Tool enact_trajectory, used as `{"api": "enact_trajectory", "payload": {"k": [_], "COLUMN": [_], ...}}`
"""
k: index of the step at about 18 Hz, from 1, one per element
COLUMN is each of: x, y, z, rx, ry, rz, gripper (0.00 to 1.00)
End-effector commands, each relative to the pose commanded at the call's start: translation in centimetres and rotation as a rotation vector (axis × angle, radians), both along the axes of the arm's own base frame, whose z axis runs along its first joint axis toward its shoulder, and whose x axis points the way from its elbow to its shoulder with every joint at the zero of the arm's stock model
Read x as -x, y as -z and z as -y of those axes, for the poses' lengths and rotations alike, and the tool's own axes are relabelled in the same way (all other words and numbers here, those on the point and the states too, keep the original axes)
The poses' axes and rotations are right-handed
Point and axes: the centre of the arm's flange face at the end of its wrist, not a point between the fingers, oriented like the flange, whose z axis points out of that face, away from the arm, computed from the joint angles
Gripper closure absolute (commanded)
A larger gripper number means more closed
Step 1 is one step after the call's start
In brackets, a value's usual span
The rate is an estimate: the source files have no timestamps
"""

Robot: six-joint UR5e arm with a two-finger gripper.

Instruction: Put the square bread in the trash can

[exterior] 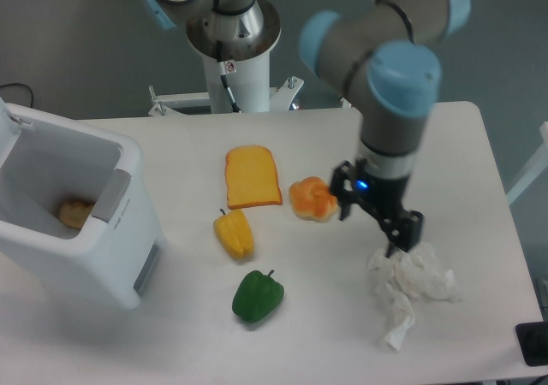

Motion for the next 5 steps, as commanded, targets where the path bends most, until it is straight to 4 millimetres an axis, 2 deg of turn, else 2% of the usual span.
{"api": "enact_trajectory", "payload": {"k": [5], "x": [0.52], "y": [0.35], "z": [-0.19], "rx": [0.018], "ry": [0.0], "rz": [-0.009], "gripper": [0.0]}}
